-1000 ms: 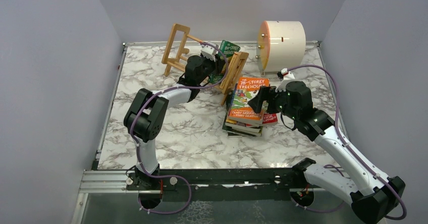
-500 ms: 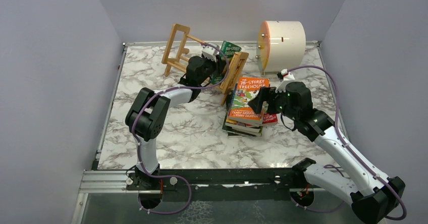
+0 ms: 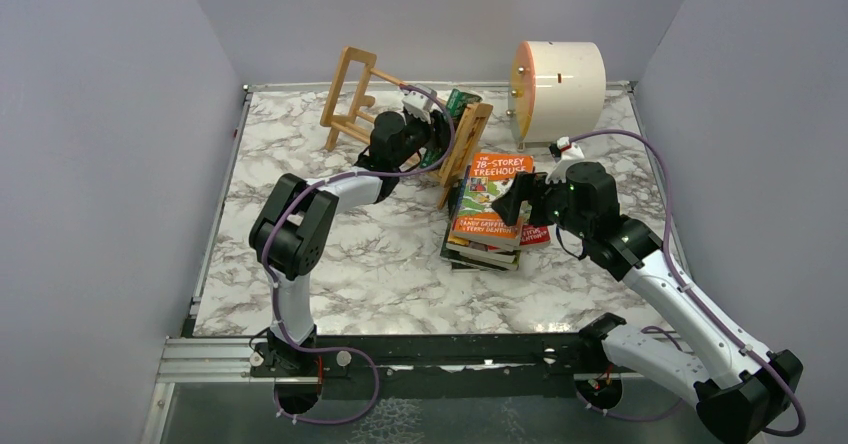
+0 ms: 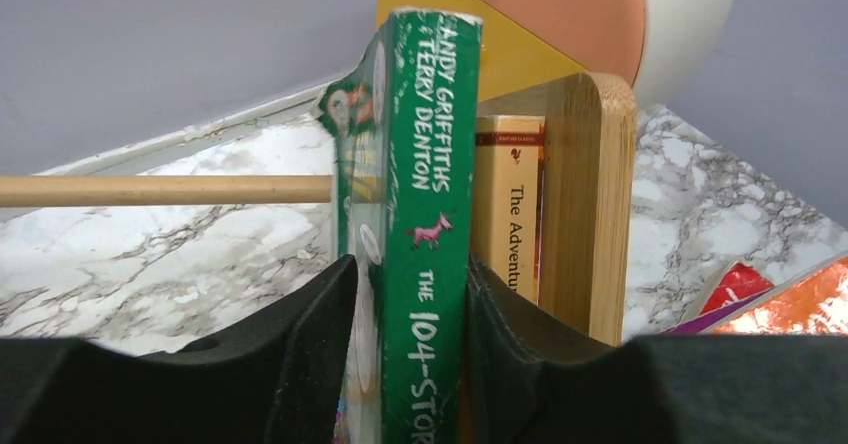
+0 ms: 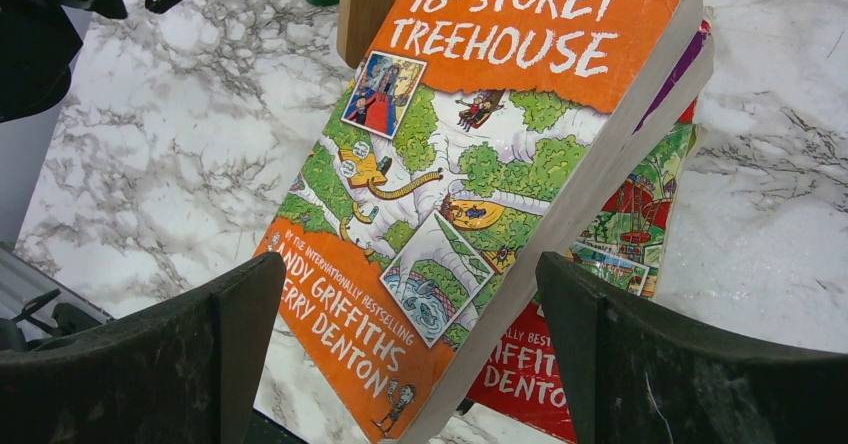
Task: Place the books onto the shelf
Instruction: Place the book on the shelf.
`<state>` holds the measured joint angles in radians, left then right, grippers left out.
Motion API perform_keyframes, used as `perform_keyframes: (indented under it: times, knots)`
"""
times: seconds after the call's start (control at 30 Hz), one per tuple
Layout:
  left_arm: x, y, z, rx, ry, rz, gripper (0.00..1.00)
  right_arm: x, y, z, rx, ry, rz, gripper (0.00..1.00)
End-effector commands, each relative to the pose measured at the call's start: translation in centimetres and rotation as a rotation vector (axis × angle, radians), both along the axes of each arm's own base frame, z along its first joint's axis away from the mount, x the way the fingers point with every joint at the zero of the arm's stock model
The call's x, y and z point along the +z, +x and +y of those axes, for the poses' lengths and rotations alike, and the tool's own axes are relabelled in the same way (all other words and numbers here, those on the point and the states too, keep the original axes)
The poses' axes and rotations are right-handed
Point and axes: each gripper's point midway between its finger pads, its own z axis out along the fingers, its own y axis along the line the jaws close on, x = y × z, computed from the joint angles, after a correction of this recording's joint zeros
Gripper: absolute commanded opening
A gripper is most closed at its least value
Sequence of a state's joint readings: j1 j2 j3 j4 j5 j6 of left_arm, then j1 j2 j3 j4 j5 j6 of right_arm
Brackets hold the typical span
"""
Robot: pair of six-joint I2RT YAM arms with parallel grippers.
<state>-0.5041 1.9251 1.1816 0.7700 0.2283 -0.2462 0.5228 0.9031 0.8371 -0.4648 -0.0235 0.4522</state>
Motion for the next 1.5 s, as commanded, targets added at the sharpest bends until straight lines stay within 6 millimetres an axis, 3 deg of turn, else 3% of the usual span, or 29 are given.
perform_keyframes:
  times: [0.0,0.13,0.9,1.2,1.27,1.47]
  knots:
    - [4.1,-0.9,-1.6,-0.081,-0.081,-0.085,0.4,-0.1,-0.1,-0.1,-0.011,0.005,0.002,0.95]
    - [4.2,-1.2,-1.7,-0.088,-0.084,-0.08,0.46,0.0,-0.1,-0.1,-0.013,0.004,0.0,0.95]
    - [4.7,-3.4,-3.3,-0.221,-0.237,-0.048,0.47,0.1,-0.2,-0.3,-0.023,0.005,-0.001,0.95]
    - [5.1,-2.2,-0.6,-0.074,-0.233,-0.033,0.47,0.5,-0.2,-0.6,-0.035,0.006,-0.01,0.95]
    - [5.2,-1.7,0.5,-0.007,-0.223,-0.02,0.47,0.7,-0.2,-0.6,-0.037,0.006,-0.012,0.95]
    - [8.3,-1.6,5.5,0.198,-0.248,-0.006,0.5,0.6,-0.1,-1.3,-0.074,-0.015,0.011,0.95]
